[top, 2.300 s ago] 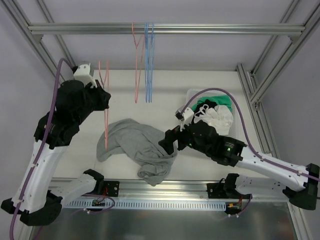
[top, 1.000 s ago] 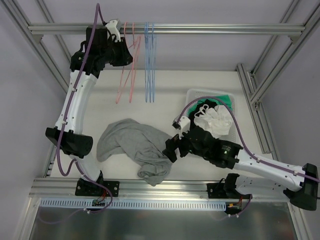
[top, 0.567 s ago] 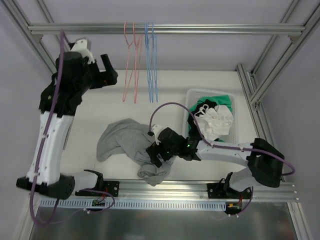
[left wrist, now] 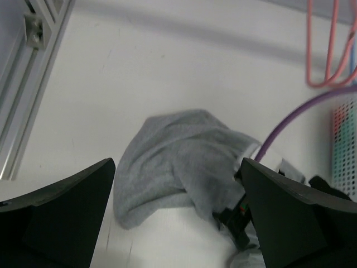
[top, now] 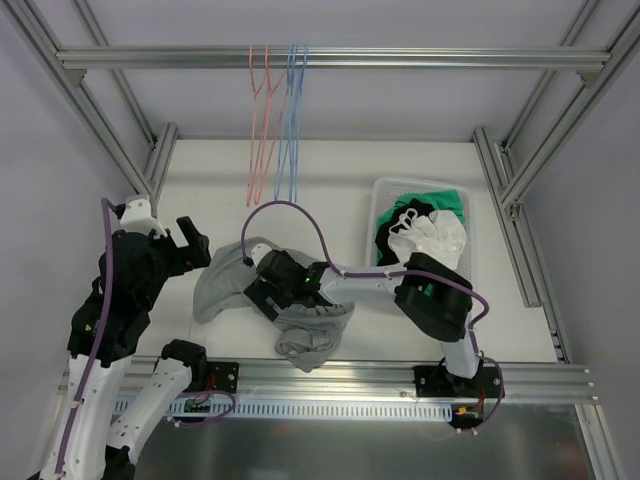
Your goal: Remove the tank top from the hanger
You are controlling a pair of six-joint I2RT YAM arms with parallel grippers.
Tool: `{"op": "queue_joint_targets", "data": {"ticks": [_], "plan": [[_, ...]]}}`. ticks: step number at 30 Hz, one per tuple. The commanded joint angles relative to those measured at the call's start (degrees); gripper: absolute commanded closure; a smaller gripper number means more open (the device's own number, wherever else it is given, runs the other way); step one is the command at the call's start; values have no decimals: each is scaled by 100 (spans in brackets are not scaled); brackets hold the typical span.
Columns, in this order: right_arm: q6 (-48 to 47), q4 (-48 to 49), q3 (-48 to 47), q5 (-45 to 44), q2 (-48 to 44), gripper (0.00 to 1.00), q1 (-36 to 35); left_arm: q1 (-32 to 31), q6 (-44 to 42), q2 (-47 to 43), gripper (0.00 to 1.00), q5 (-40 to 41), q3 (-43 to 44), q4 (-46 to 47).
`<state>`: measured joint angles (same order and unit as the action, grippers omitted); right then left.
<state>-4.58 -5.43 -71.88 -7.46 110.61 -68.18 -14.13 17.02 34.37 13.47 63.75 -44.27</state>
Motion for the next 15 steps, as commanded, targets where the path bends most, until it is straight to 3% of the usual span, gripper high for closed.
{"op": "queue_joint_targets", "data": {"ticks": [1, 3, 6, 7, 9, 15], "plan": [[-44, -325, -607, -808, 706, 1, -20, 60, -111, -412, 1, -47, -678, 322], [97, -362, -565, -766, 927, 4, -20, 60, -84, -720, 1, 85, -1100, 480], [343, -135, -276, -423, 805, 54, -37, 60, 21, -1107, 1, 94, -1661, 778], [387, 84, 13, -405, 544, 77, -72, 68, 47, -1169, 1, 33, -1742, 814], [344, 235, 261, -413, 139, 99, -125, 68, 21, -1196, 1, -81, -1717, 815], [1, 201, 736, -957, -2216, 100, -354, 68, 3, -1555, 1, 225, -1760, 824]]}}
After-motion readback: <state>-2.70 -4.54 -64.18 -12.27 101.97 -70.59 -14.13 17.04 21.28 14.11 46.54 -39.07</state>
